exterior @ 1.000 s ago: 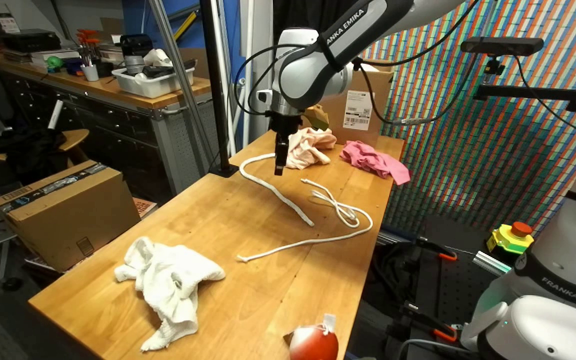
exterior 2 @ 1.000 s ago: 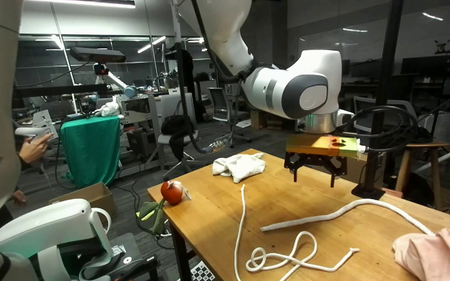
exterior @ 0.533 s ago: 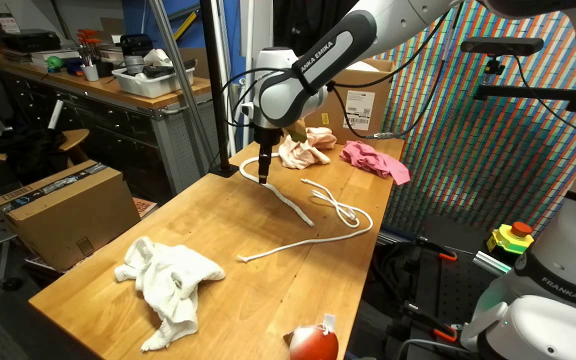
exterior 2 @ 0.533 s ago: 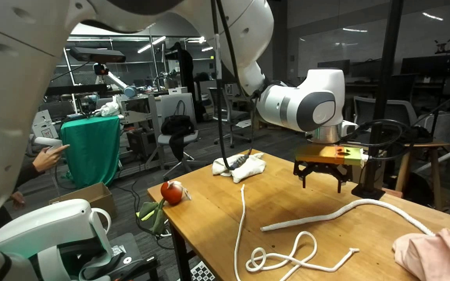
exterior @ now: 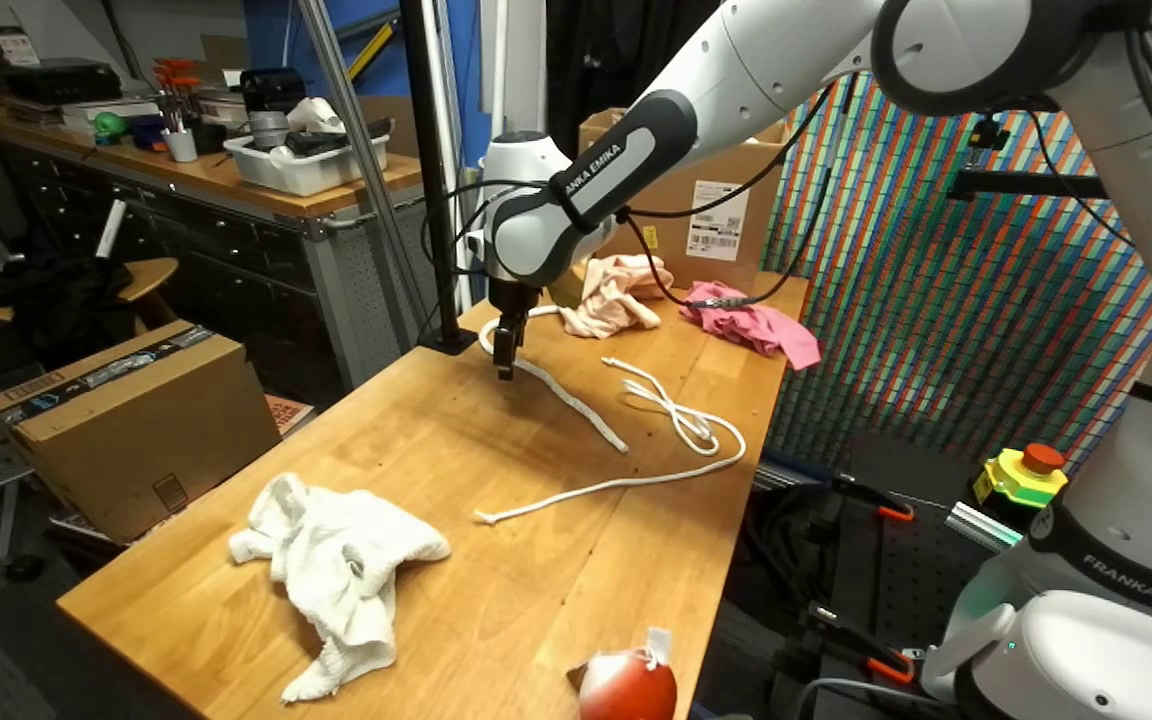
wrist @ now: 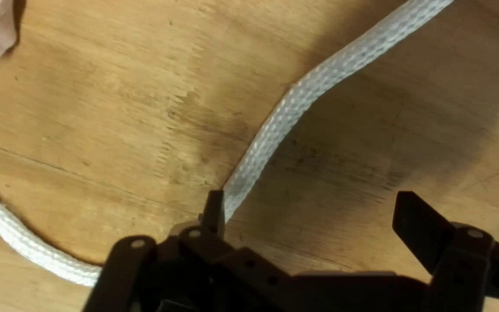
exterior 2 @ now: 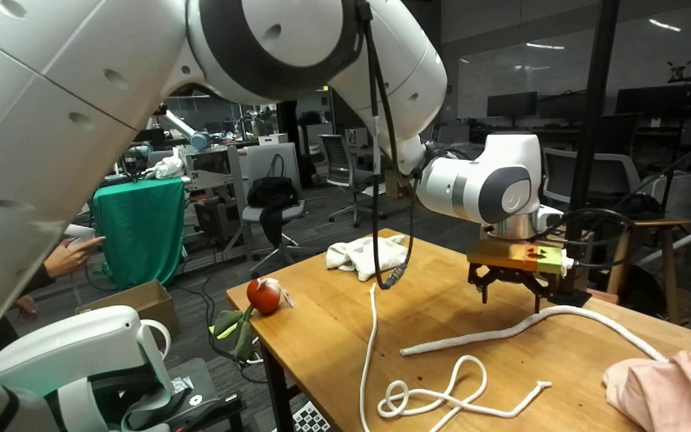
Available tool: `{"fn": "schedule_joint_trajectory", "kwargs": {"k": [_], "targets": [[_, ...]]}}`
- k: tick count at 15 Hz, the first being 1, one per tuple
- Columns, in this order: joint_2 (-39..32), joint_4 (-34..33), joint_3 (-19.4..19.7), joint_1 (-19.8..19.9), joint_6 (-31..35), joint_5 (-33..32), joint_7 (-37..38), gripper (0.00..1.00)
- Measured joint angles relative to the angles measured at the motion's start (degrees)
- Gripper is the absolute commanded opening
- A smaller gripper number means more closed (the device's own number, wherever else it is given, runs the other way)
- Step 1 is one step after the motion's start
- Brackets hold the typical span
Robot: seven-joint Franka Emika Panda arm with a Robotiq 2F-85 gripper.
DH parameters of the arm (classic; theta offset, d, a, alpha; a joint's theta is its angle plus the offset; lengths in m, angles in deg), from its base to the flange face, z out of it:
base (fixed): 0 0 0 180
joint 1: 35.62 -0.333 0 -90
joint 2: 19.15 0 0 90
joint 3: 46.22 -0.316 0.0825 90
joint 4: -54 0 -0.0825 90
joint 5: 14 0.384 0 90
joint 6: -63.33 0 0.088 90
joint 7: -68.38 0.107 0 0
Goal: Separate the things on the table
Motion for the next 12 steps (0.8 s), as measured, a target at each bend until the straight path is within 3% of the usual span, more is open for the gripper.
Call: {"fn": "schedule_joint_trajectory", "kwargs": {"k": [12], "targets": [[-7.10,-11.36,1.04,0.78,-8.94,-0.18,2.32,1.00]]}}
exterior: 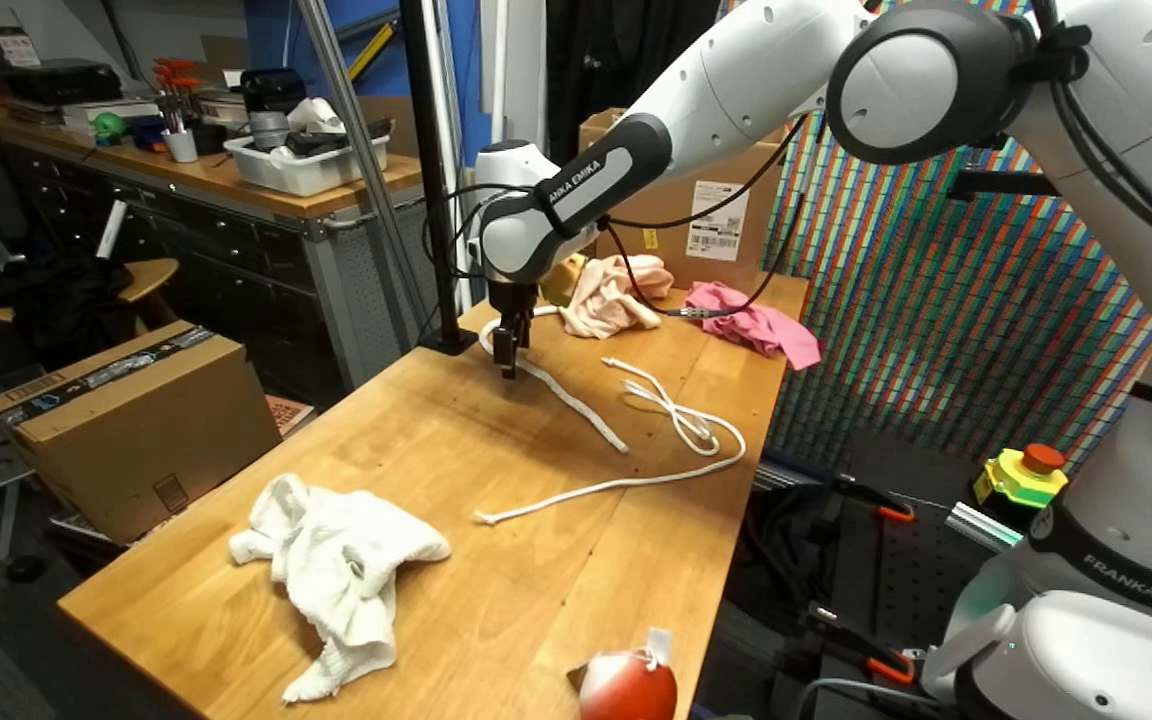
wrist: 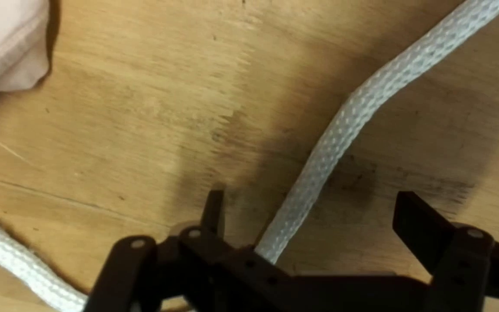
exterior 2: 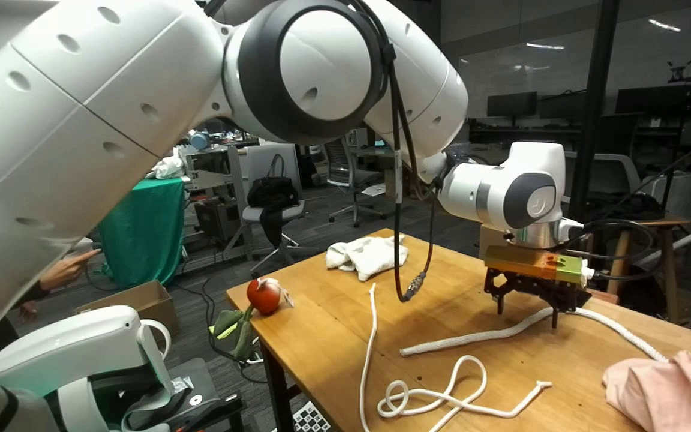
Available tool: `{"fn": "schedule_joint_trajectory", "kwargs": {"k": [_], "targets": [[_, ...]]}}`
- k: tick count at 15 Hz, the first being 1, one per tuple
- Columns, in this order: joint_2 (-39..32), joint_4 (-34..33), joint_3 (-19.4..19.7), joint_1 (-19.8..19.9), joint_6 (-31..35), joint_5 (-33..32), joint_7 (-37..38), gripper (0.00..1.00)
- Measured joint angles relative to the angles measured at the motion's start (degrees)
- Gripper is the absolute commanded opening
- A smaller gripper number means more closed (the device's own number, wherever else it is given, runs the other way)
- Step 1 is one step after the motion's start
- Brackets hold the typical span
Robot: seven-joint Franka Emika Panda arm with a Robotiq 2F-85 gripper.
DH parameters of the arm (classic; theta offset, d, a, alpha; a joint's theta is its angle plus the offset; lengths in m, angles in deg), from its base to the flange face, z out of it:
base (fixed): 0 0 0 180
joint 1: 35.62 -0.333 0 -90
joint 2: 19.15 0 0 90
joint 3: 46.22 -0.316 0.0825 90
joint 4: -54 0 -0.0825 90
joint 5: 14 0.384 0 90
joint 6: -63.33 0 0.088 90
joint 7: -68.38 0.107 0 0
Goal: Separate the things on the table
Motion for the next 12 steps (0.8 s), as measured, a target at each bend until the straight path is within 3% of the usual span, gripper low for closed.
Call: {"fn": "schedule_joint_trajectory", "kwargs": {"k": [2,3,4,12], "targets": [[-1.00,-1.46,0.00,0.21,-1.75,0.00,0.00,1.00],[-1.54,-2.18,0.00,0.31,-2.63,0.00,0.00,0.77],[-2.06,-2.87,0.00,0.41,-3.41,0.00,0.00,0.75],[-3.24,-7.12,-0.18,0.60,-8.04,0.09,0.00,0.13]]}}
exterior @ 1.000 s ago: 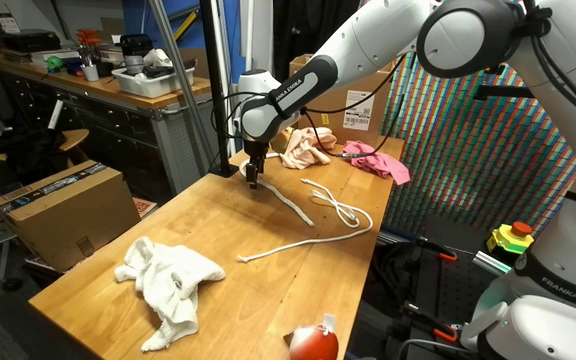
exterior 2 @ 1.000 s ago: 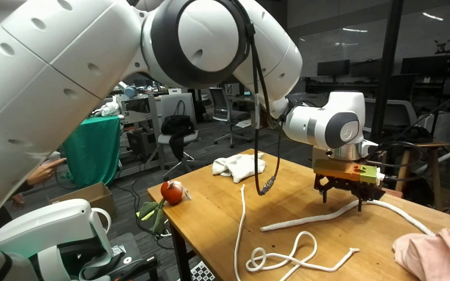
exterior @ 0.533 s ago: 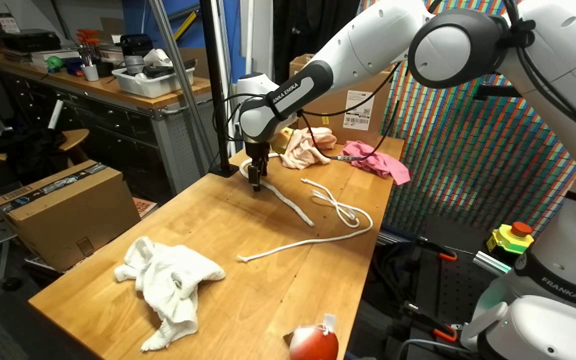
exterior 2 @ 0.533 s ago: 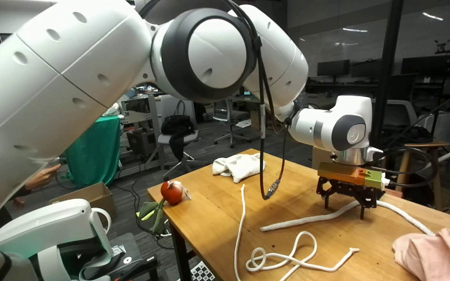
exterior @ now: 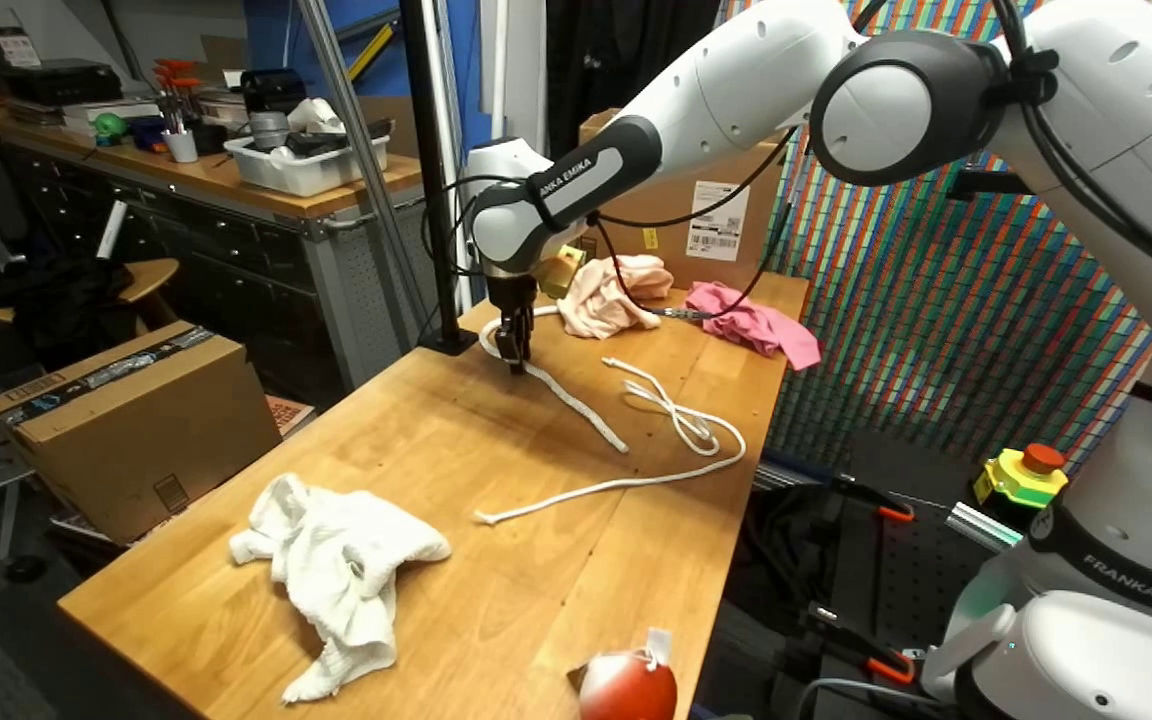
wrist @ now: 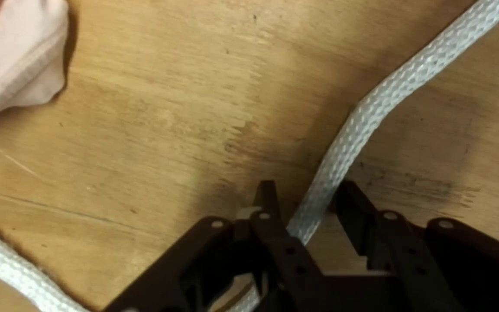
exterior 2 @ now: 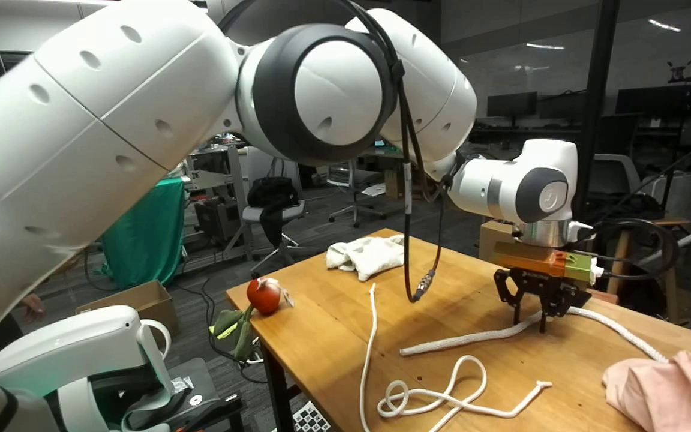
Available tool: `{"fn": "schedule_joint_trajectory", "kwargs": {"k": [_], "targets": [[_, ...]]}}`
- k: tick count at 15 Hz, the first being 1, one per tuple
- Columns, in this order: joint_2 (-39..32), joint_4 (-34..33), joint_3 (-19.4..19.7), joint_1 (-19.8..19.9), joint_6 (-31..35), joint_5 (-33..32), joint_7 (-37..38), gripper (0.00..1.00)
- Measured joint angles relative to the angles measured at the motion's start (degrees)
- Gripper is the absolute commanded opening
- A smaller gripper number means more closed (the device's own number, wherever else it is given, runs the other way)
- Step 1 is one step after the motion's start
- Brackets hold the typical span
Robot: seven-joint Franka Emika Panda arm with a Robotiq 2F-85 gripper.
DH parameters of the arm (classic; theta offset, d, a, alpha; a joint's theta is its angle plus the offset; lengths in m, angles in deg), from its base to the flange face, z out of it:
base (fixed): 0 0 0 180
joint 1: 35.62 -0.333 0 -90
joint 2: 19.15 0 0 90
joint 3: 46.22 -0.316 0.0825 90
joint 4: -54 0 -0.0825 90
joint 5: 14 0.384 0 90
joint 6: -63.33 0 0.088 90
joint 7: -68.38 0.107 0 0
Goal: Separate the things on the table
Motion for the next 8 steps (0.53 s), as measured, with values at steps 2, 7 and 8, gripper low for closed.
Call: {"fn": "schedule_joint_trajectory", "kwargs": {"k": [2,7,8], "targets": [[-0.01,-0.28,-0.04,-0.07,-0.01,0.00,0.00,0.06],[0.72,-0.27,-0.25,-1.18,1.79,-0.38,0.00,0.08],[1.24,-0.02,-0.25,-1.68,3.06,-0.70,0.00,0.07]]}}
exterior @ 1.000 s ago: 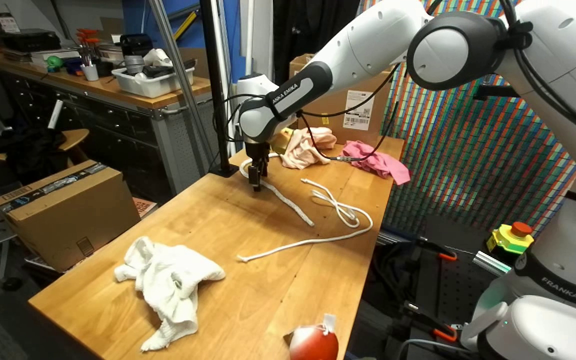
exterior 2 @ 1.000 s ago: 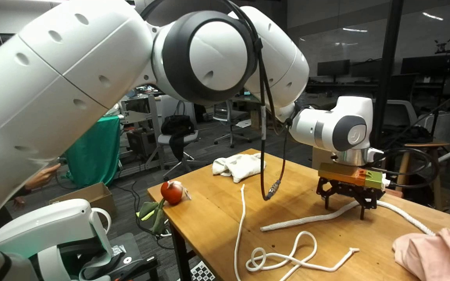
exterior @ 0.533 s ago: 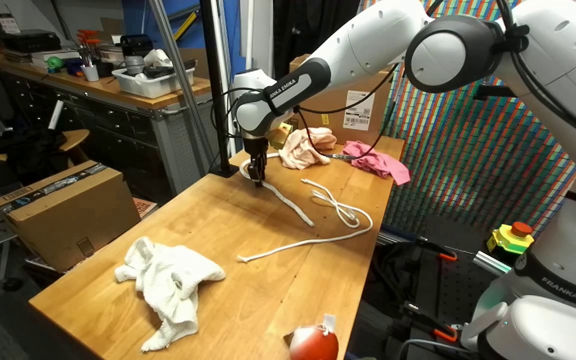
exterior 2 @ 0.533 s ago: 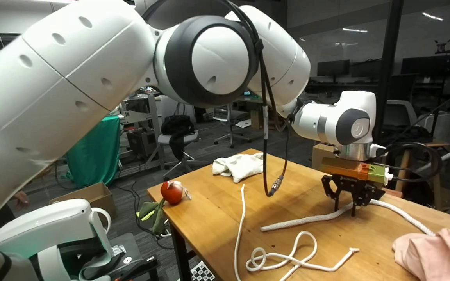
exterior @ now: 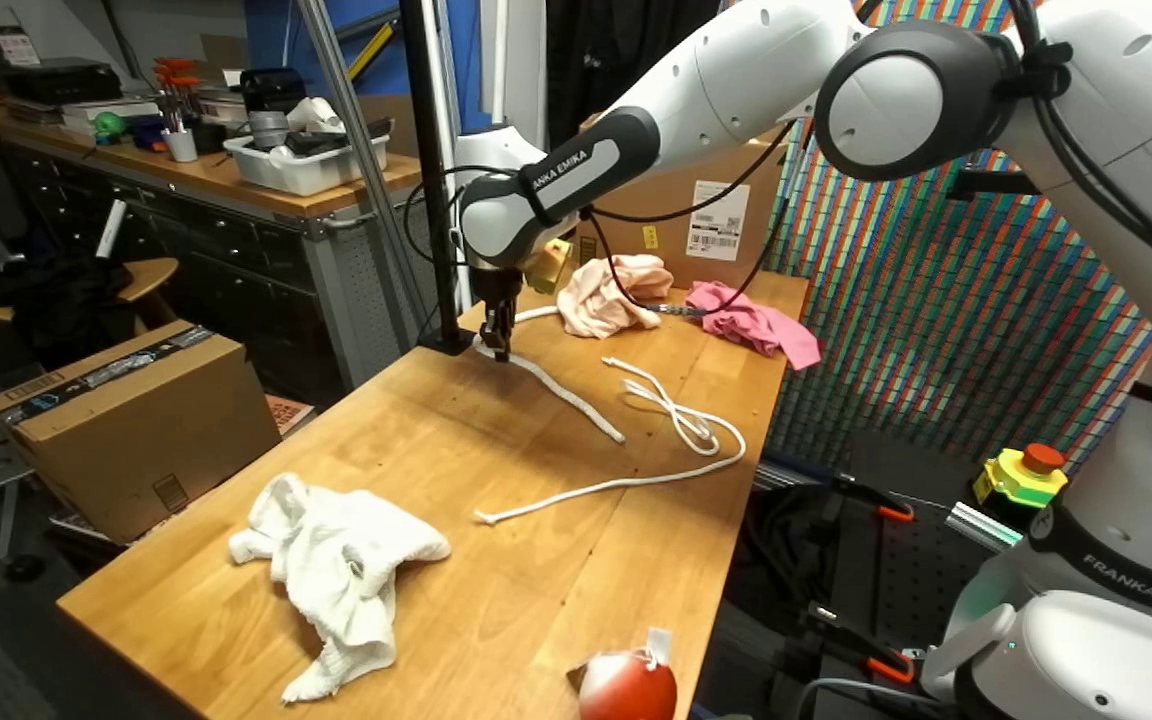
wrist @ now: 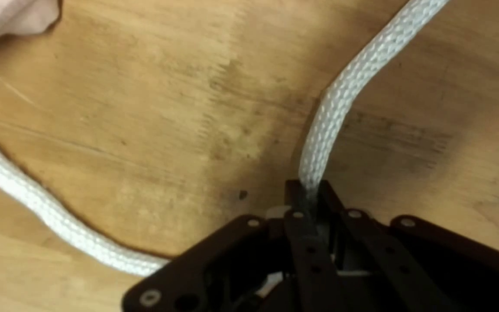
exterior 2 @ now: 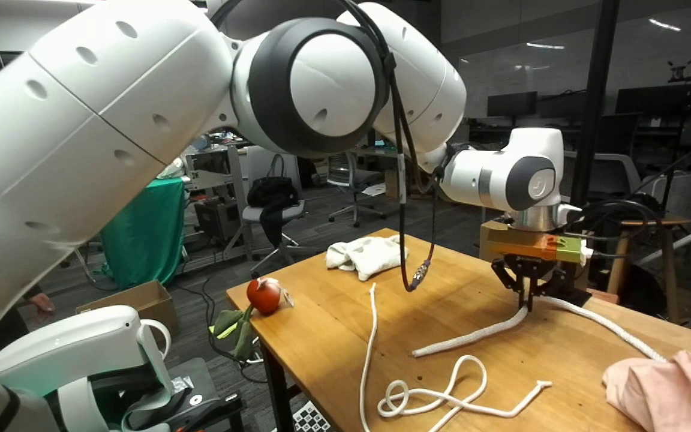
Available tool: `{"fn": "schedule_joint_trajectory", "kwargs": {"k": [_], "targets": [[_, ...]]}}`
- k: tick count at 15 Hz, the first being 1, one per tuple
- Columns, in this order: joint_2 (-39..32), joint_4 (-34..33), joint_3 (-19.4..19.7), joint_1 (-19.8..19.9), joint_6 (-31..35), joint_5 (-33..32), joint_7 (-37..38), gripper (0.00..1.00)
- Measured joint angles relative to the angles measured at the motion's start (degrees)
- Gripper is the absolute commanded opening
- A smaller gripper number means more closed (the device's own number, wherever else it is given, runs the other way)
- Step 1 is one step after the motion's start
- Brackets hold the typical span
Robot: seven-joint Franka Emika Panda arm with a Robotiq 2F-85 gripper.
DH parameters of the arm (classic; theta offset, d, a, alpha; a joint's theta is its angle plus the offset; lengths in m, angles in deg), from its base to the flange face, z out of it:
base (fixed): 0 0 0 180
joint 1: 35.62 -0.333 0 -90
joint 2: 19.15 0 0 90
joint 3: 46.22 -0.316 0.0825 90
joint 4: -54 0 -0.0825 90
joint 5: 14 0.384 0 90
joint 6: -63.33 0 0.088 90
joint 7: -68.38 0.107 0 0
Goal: Separate the things on the table
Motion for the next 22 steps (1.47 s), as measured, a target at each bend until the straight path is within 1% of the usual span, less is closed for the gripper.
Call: {"fn": "schedule_joint_trajectory", "kwargs": {"k": [3,6,11,19,22], "targets": [[2.32,1.93,0.00,-1.59,5.32,-0.82,0.23,0.07],[5.64,5.39,-0.14,-2.80,10.78,-0.89,0.61,0.07],[11.02,11.74,-1.28,-3.39,17.93,-0.89,1.44,0.07],[19.78,23.21,-5.48,-3.49,27.76,-0.89,1.42,0.07],[21.76,26.66,-6.45,-3.52,28.01,-0.89,0.45,0.07]]}}
